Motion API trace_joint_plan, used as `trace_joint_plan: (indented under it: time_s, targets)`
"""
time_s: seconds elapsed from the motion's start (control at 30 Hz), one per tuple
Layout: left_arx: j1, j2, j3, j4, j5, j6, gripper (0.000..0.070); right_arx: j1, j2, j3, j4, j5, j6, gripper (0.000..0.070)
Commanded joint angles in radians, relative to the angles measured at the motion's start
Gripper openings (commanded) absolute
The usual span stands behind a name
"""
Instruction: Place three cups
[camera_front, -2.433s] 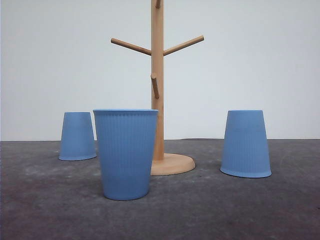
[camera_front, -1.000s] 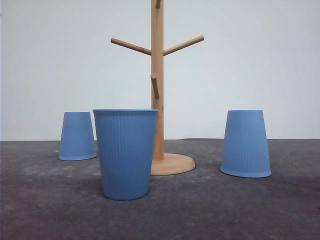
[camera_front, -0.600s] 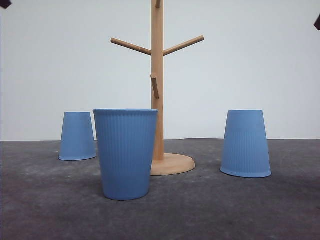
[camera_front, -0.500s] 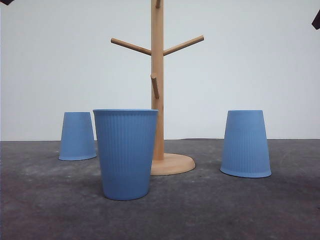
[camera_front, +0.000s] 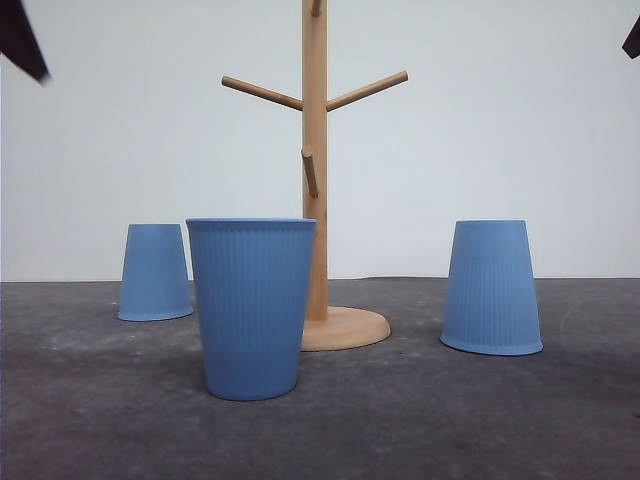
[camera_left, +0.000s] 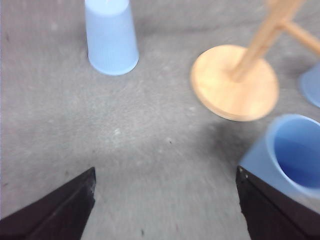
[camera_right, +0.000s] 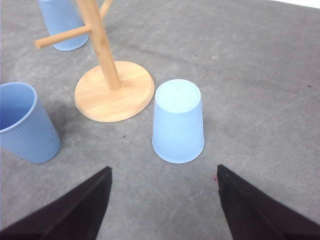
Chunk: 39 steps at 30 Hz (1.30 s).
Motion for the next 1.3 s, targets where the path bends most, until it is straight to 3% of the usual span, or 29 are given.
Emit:
trace_joint_plan:
  time_s: [0.0,0.2,0.37,0.63,0.77,1.27]
  targets:
    - [0.011,0.066,0.045,0.035,0.02,-0.018,0.054,0.005,0.003,0.018,0.01,0.003,-0.007,0.0429]
    - [0.089,0.324,0.182,0.048,0.097,-0.014,0.054,0.024,0.003,0.018,0.01,0.002,-0.007,0.0429]
    - [0.119,0.524,0.329,0.062,0.101,0.036,0.054,0.049,0.003,0.018,0.012,0.003,-0.007,0.0429]
    - [0.133,0.765,0.522,0.118,0.092,0.039,0.0563,0.057,0.003,0.018,0.018,0.003,-0.008,0.0429]
    - [0.147,0.853,0.584,0.152,0.089,0.036,0.0606,0.057,0.003,0.018,0.018,0.003,-0.008,0.0429]
    - [0.164,1.023,0.618,0.322,0.085,0.032,0.0608,0.056,0.003,0.018,0.018,0.003,-0.008,0.0429]
